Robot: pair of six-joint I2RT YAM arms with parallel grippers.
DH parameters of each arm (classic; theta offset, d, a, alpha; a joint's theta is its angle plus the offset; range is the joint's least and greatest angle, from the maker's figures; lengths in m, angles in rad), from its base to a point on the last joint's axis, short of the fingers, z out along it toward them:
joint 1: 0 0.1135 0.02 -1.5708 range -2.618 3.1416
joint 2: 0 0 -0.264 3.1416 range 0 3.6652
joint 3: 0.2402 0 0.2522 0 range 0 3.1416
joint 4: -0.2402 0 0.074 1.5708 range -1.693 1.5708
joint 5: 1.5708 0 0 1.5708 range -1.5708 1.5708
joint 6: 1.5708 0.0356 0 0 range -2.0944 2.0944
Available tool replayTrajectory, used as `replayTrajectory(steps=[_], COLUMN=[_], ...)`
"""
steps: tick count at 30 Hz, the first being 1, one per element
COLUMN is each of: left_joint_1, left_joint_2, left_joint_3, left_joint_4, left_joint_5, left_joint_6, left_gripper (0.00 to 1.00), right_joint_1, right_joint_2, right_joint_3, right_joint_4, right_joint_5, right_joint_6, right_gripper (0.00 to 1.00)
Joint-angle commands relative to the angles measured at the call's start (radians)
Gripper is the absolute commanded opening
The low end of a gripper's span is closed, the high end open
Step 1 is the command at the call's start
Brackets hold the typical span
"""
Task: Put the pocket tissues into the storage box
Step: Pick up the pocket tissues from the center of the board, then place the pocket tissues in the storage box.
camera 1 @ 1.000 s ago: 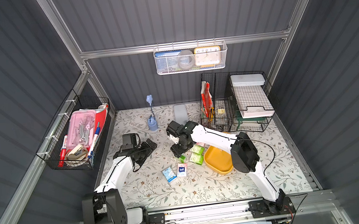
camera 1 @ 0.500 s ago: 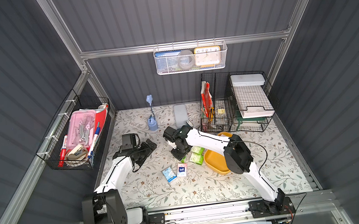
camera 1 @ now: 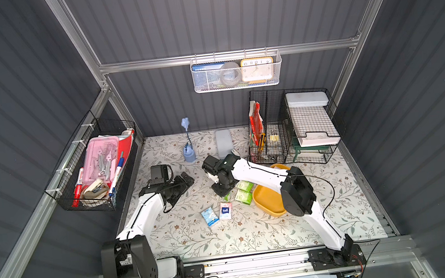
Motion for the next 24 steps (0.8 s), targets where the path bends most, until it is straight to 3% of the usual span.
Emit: replayTrajectory(steps=[1,8,13,16,24], left_joint_1=[0.007,-0.020,-0.140,-0.224,-0.343], left_joint_2=[-0.012,0.014,0.076,0.123,0.198], left_joint_3=[0.045,0.085,0.162,0.217,0.278], left_joint_4=[-0.015,0.007,-0.020,-0.036,-0.029], left_joint_5=[-0.011,0.027,-0.003,-0.032,-0.056], left_joint_6=[0.052,0.042,0.082,0.109,0.110], left_gripper=[0.99,0.99,0.99,0.99,0.99], right_joint_1=[-0.007,-0.078,-0.206,-0.281,-0.438], right_joint_2=[-0.107,-0.267,-0.441,-0.541,-0.747], right_joint_3=[-0.022,-0.149,-0.346,-0.462,-0.666], right_joint_4=[0.012,0.014,0.037,0.055,0.013], right_joint_5=[0.016,0.045,0.044,0.059,0.148], right_joint_6=[0.045,0.245,0.446,0.521,0.676], right_gripper=[0.15,0.16,0.16,0.16,0.16])
